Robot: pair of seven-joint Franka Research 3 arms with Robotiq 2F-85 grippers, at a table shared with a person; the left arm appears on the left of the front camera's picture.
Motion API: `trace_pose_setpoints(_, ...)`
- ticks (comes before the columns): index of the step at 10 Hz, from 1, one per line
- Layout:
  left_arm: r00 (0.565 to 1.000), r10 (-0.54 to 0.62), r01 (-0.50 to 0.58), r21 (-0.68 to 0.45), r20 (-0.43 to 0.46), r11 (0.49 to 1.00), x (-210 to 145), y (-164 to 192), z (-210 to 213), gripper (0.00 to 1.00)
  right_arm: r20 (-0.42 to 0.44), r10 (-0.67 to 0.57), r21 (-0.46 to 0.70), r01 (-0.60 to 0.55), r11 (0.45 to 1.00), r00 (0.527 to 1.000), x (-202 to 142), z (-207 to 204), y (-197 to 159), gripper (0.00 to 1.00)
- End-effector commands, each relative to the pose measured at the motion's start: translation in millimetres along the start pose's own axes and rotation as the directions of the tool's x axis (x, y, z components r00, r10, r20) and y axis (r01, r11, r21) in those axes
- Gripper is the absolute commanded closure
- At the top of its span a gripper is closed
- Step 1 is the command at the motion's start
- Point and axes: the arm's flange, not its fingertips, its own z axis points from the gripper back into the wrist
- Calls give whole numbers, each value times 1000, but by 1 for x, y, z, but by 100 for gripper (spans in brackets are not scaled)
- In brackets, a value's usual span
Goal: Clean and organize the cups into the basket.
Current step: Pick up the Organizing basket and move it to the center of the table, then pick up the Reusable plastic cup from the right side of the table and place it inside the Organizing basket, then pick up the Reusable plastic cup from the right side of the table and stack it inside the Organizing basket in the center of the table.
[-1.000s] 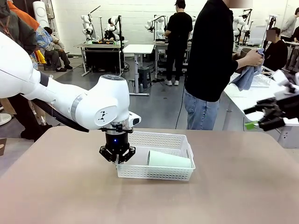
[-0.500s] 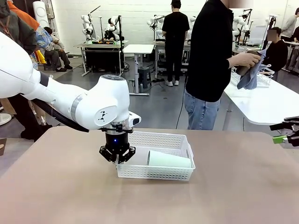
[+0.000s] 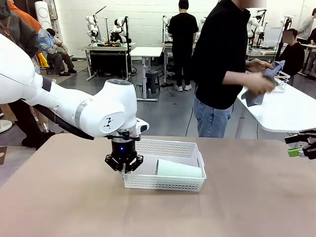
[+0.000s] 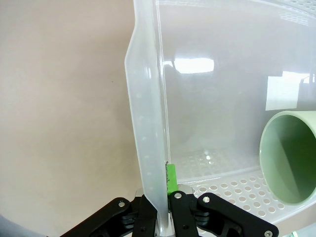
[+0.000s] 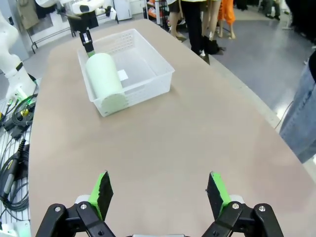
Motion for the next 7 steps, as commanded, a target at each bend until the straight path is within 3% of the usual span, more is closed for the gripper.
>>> trace_pose_setpoints(1,1000,-1,1,5,-2,1000,-1,0,-2,100,35,18,2,-18,1000,999,0,5,3,0)
trace_pose_setpoints(7,1000,-1,1,5,-2,1000,-1,0,-2,100,35,18,2,-18,1000,999,0,5,3,0)
